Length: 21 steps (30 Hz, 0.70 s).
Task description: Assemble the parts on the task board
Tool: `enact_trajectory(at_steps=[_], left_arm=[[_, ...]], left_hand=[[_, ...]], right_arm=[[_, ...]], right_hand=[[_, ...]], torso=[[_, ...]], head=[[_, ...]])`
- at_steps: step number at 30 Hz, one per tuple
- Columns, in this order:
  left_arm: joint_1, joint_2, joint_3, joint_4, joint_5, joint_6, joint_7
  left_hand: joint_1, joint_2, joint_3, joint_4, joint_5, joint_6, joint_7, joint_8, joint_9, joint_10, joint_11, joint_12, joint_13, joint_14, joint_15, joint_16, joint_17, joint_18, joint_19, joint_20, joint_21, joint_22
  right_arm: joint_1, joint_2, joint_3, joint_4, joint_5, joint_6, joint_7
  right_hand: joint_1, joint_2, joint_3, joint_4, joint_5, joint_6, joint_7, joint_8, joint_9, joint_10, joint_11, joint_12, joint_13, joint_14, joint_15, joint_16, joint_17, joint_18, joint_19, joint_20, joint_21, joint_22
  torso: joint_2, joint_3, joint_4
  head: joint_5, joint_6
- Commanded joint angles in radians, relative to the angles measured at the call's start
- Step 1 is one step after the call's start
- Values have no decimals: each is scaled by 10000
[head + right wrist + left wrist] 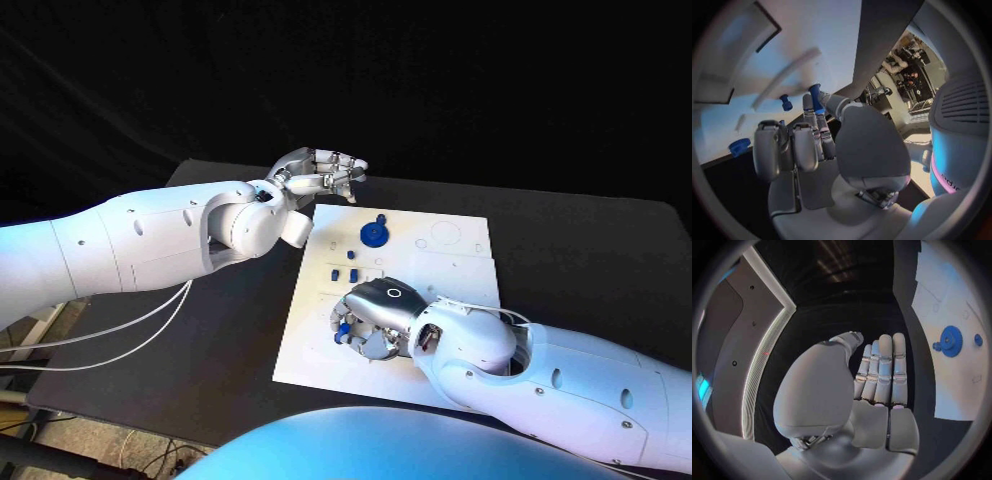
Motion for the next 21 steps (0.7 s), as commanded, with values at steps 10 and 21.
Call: enact_trajectory(at_steps=[10, 21], left_arm=[[13, 18, 7, 2, 48, 140, 38], [13, 2, 6, -3, 48, 142, 27]], left_hand=[[39, 100, -29, -33, 16, -58, 10, 36, -6, -84, -19, 34, 10, -45, 0, -38, -9, 41, 78, 21, -62, -11], [48, 113, -27, -40, 18, -60, 9, 44, -5, -93, -21, 55, 11, -45, -2, -37, -14, 42, 85, 20, -68, -12]], right_arm=[[-50, 28, -47, 3, -211, 54, -98], [-49, -170, -46, 196, -212, -727, -108]], right_hand=[[-751, -804, -560, 219, 267, -1420, 40, -780, -343, -308, -40, -236, 15, 321, 78, 29, -2, -97, 207, 67, -128, 1921], [-771, -783, -586, 257, 271, -1401, 39, -762, -339, -386, -26, -269, 14, 315, 79, 22, -25, -80, 174, 64, -213, 1895]], torso=[[-11, 11, -7], [-11, 17, -14]], head=[[-10, 2], [-33, 2]])
